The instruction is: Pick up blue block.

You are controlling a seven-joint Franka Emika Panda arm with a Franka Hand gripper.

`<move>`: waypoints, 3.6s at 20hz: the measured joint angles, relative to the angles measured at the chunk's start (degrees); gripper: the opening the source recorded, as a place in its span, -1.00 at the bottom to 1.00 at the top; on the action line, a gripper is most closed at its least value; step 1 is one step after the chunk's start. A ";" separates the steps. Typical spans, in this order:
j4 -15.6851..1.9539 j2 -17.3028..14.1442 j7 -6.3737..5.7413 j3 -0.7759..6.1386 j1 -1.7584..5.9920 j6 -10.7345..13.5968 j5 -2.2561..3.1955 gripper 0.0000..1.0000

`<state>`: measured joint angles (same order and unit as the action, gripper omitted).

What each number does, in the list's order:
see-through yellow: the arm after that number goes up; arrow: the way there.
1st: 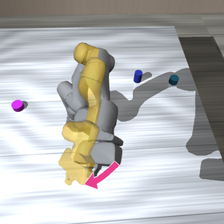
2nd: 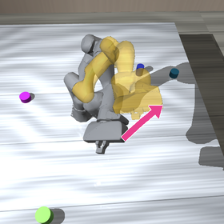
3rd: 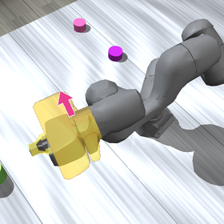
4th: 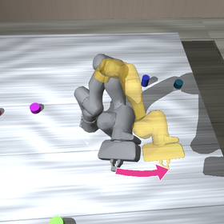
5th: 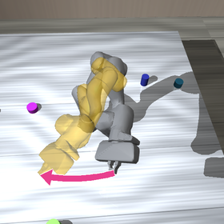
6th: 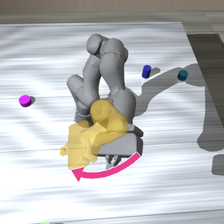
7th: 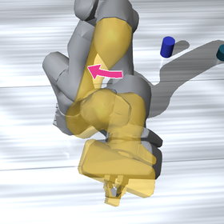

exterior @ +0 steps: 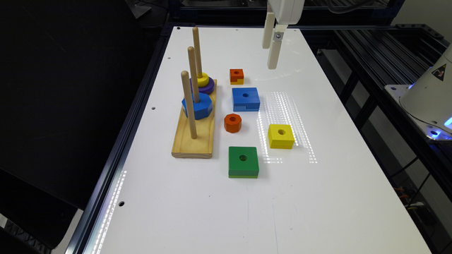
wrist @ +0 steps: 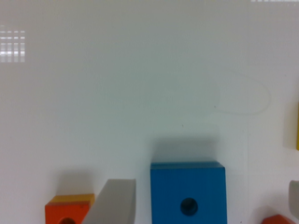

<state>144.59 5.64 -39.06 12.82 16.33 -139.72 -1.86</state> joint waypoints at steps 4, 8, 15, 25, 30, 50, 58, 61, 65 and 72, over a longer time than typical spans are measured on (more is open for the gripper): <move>0.07 -0.42 0.00 0.00 0.00 -0.29 0.00 1.00; -0.28 -1.18 0.45 -0.12 1.11 -1.13 0.52 1.00; -1.58 -3.75 1.49 -0.14 3.18 -2.34 1.28 1.00; -2.12 -4.64 -1.23 2.88 2.82 -3.00 1.19 1.00; -2.33 -4.92 -2.10 3.93 3.11 -3.03 1.25 1.00; -2.44 -9.76 -1.87 3.81 4.29 -7.19 2.46 1.00; -2.38 -11.52 -1.88 3.79 4.38 -8.57 2.70 1.00; -2.40 -12.32 -1.89 3.77 4.53 -9.39 2.99 1.00; -2.35 -13.85 -1.98 3.57 4.58 -10.73 3.54 1.00; -3.34 -18.01 -2.87 2.87 4.63 -14.17 5.65 1.00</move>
<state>141.25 -12.38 -41.92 15.69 20.95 -153.88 3.79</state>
